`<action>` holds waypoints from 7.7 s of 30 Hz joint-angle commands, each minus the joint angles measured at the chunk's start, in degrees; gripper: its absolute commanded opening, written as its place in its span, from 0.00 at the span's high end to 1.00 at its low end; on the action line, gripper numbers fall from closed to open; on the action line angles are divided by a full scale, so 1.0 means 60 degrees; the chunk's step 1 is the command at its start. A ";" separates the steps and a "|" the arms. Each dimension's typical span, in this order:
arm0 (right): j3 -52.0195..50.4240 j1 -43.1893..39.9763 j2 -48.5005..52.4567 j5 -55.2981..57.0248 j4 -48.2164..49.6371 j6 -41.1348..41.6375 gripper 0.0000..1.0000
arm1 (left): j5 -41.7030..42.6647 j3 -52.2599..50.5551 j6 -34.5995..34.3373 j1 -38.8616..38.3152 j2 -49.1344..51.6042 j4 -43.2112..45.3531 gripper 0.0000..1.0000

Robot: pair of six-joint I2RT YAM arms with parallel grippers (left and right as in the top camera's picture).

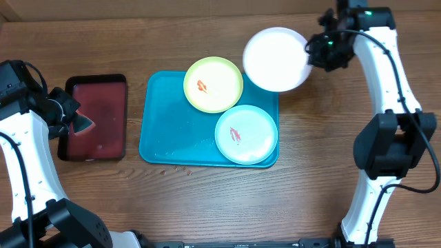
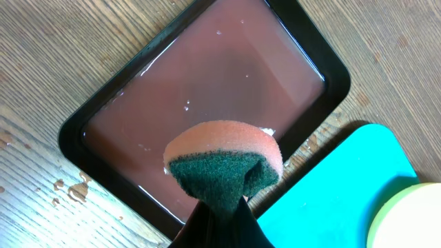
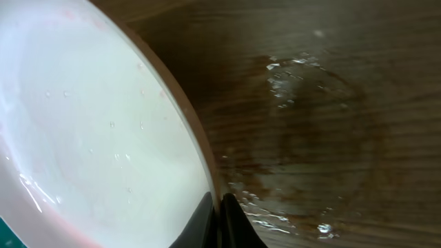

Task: Clean dirty plates on tray and stack at the side
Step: 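Carry the white plate with the right gripper to the table's right side, then move the right gripper to the yellow plate rim and grip it, then hold the yellow plate with the right gripper on the tray, then move the sponge with the left gripper over the yellow plate and scrub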

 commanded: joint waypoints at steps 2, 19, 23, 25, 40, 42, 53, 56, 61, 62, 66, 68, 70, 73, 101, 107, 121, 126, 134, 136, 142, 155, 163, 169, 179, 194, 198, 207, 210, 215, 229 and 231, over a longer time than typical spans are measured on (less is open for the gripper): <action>-0.0998 -0.0619 0.0361 0.0342 0.0382 0.0058 0.96 | 0.0168 0.0007 -0.0138 -0.0018 0.0029 -0.0007 0.95; -0.3814 -0.1785 0.0357 0.1370 0.2827 0.0612 0.83 | 0.0168 0.0004 -0.0138 -0.0022 0.0029 -0.0011 0.95; -0.3628 -0.1785 0.0222 0.0550 0.2397 0.0616 0.43 | 0.0168 0.0004 -0.0138 -0.0022 0.0029 -0.0007 0.95; -0.3486 -0.1785 0.0018 0.0419 0.2149 0.0685 0.38 | 0.0168 0.0004 -0.0138 -0.0022 0.0029 -0.0004 0.96; -0.3049 -0.0838 -0.2681 -0.2554 0.3293 0.1366 0.27 | 0.0168 0.0004 -0.0138 -0.0069 0.0029 0.0018 0.96; -0.3056 -0.0506 -0.2554 -0.2830 0.3734 0.1497 0.36 | 0.0164 0.0004 -0.0138 -0.0142 0.0029 0.0033 0.96; -0.3126 0.2845 -0.0838 0.1049 0.5909 0.2014 0.33 | 0.0160 0.0000 -0.0131 -0.0521 0.0029 0.0164 0.96; -0.3126 0.3712 -0.0066 0.2860 0.5985 0.3085 0.38 | 0.0160 0.0000 -0.0135 -0.0543 0.0029 0.0164 0.96; -0.3126 0.4280 0.0750 0.2958 0.6488 0.3038 0.38 | 0.0164 0.0000 -0.0135 -0.0543 0.0029 0.0171 0.96; -0.3126 0.4339 0.0914 0.2958 0.6630 0.3038 0.38 | 0.0164 0.0000 -0.0135 -0.0543 0.0029 0.0168 0.96; -0.3126 0.4430 0.1086 0.2911 0.6645 0.3042 0.54 | 0.0164 0.0000 -0.0135 -0.0543 0.0029 0.0171 0.96; -0.3126 0.4488 0.1082 0.2779 0.6557 0.3042 0.69 | 0.0160 -0.0011 -0.0135 -0.0543 0.0029 0.0182 0.96; -0.3122 0.4579 0.1082 0.2626 0.6433 0.3045 0.71 | 0.0164 -0.0055 -0.0135 -0.0543 0.0029 0.0255 0.96; -0.3085 0.4794 0.1035 0.2390 0.6109 0.3056 0.71 | 0.0160 -0.0124 -0.0135 -0.0543 0.0033 0.0321 0.96; -0.1701 0.5289 0.1308 0.2426 0.6896 0.0029 0.38 | 0.0342 -0.0583 -0.0135 -0.0543 0.0040 0.0670 0.96; -0.1705 0.5442 0.1694 0.1810 0.6987 0.0022 0.47 | 0.0342 -0.0583 -0.0135 -0.0543 0.0040 0.0743 0.96; -0.1555 0.5555 0.2011 0.1453 0.6419 0.0554 0.59 | 0.0342 -0.0583 -0.0135 -0.0543 0.0040 0.0732 0.96; -0.0616 0.5592 0.1705 0.1439 0.4597 0.1552 0.76 | 0.0342 -0.0583 -0.0135 -0.0543 0.0040 0.0739 0.96; 0.0641 0.5781 0.1661 0.1894 0.3275 0.1545 0.67 | 0.0342 -0.0583 -0.0135 -0.0543 0.0040 0.0721 0.96; 0.0572 0.5774 0.1694 0.2197 0.3544 0.1545 0.66 | 0.0342 -0.0583 -0.0135 -0.0543 0.0040 0.0718 0.96; 0.0452 0.5745 0.1927 0.3308 0.4200 0.1501 0.59 | 0.0346 -0.0583 -0.0135 -0.0543 0.0040 0.0703 0.96; 0.0448 0.5807 0.3151 0.2488 0.4492 0.1439 0.57 | 0.0448 -0.0583 -0.0135 -0.0543 0.0040 0.0714 0.96; 0.0448 0.5832 0.3173 0.2481 0.4054 0.1526 0.80 | 0.0794 -0.0583 -0.0127 -0.0583 0.0040 0.0747 0.96; 0.0448 0.5836 0.3169 0.2364 0.3333 0.2506 0.94 | 0.1453 -0.0608 0.0204 -0.1213 0.0157 0.0933 0.96; 0.0448 0.5836 0.3169 0.0947 0.2809 0.2550 0.96 | 0.1577 -0.0608 0.0273 -0.3530 0.1534 0.2040 0.96; 0.0448 0.5832 0.3173 0.0951 0.2466 0.2976 0.91 | 0.1563 -0.0608 0.0364 -0.5544 0.3147 0.3818 0.96; 0.0448 0.5832 0.3169 0.0951 0.2470 0.2980 0.96 | 0.1497 -0.0608 0.0186 -0.5686 0.3519 0.4073 0.96; 0.0448 0.5832 0.3173 0.0951 0.2521 0.2980 0.96 | 0.1133 -0.0608 0.0120 -0.5694 0.4255 0.4524 0.96; 0.0448 0.5832 0.3169 0.0954 0.2532 0.2980 0.96 | 0.0095 -0.0608 0.0178 -0.5694 0.4397 0.4379 0.95; 0.0448 0.5832 0.3169 0.0954 0.2532 0.2980 0.96 | -0.2630 -0.0605 0.0324 -0.5661 0.4426 0.3825 0.96; 0.0448 0.5832 0.3173 0.0958 0.2546 0.2976 0.96 | -0.2408 0.1075 0.0980 -0.5643 0.4419 0.2317 0.96; 0.0448 0.5832 0.3173 0.0954 0.2594 0.2980 0.96 | -0.1260 0.1319 0.0987 -0.5639 0.4419 0.2193 0.96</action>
